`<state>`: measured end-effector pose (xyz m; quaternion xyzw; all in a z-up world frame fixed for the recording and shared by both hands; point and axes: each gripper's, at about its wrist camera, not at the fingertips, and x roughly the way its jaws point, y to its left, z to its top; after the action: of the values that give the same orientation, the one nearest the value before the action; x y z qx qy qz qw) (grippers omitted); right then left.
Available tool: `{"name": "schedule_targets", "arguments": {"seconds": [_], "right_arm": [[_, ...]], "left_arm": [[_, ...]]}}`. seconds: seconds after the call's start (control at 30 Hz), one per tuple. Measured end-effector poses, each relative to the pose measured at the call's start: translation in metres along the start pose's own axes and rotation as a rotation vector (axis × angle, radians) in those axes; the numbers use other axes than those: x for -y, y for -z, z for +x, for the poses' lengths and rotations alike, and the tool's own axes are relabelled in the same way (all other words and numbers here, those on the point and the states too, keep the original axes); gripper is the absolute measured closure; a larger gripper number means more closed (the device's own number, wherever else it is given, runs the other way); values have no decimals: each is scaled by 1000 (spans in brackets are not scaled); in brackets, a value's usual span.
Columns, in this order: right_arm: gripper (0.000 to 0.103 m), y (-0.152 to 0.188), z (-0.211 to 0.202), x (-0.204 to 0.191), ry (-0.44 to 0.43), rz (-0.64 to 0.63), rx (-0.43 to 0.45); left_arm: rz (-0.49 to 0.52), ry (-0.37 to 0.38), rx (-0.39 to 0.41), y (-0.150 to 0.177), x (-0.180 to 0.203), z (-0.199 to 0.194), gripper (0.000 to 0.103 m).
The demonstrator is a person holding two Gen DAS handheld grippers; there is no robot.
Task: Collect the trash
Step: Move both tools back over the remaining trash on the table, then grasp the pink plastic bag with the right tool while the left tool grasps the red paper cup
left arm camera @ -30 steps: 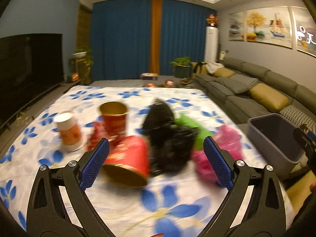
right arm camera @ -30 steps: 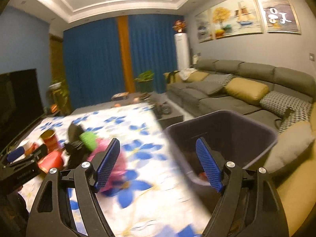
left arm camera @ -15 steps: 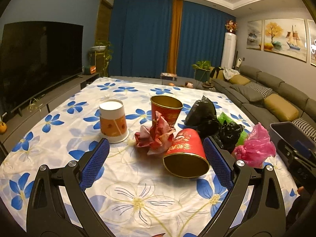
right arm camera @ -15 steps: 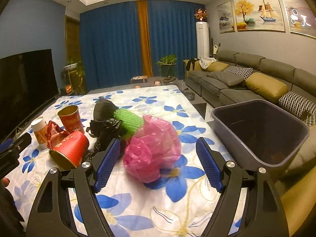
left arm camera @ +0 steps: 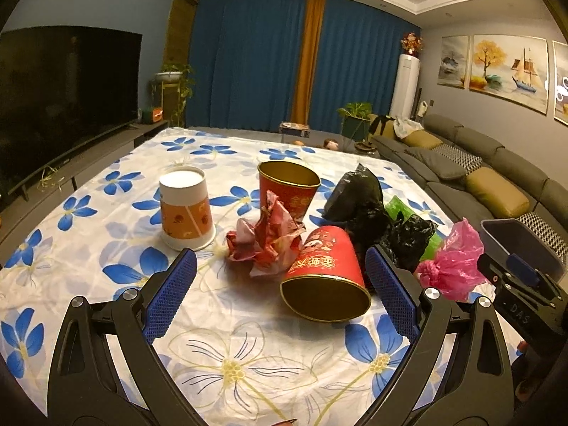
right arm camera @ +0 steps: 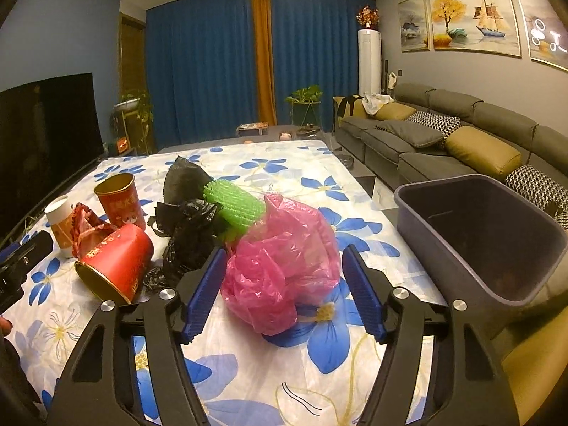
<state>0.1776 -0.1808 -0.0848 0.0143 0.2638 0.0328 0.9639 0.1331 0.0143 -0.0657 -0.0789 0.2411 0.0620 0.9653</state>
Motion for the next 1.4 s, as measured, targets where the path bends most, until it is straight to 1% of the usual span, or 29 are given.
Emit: {"name": "schedule_targets", "arguments": {"seconds": [0.2, 0.27, 0.33, 0.47, 0.53, 0.7, 0.83, 1.0, 1.1, 1.17, 1.27, 1.3, 1.33, 1.4], "right_arm": [[50, 1, 10, 0, -5, -6, -25], [56, 2, 13, 0, -8, -7, -33], [67, 3, 16, -1, -15, -10, -45], [74, 4, 16, 1, -24, -7, -49], [84, 3, 17, 1, -27, -12, -51], [93, 3, 16, 2, -30, -20, -43], [94, 2, 7, 4, -33, -11, -17], [94, -1, -6, 7, -41, -7, 14], [94, -3, -12, 8, -43, -4, 32], [94, -4, -17, 8, -44, -3, 43], [95, -7, -21, 10, -47, -1, 53], [95, -8, -23, 11, -48, -2, 57], [95, -8, -25, 11, -47, -1, 61], [95, -8, -26, 12, -48, -1, 65]], "left_arm": [[3, 11, -26, 1, 6, 11, 9], [1, 16, -38, 1, 8, 16, 9], [0, 20, -51, 2, 9, 22, 9], [-5, 30, -79, 4, 12, 32, 9], [-4, 32, -92, 5, 14, 37, 9], [-11, 45, -129, 8, 17, 48, 9], [-16, 52, -152, 8, 17, 55, 9], [12, 67, -179, 8, 24, 61, 9], [12, 72, -206, 9, 26, 67, 12], [15, 75, -223, 9, 26, 71, 15], [19, 90, -245, 10, 28, 75, 26], [18, 95, -252, 10, 27, 76, 27], [16, 99, -255, 10, 27, 77, 31], [18, 102, -255, 11, 27, 77, 32]]}}
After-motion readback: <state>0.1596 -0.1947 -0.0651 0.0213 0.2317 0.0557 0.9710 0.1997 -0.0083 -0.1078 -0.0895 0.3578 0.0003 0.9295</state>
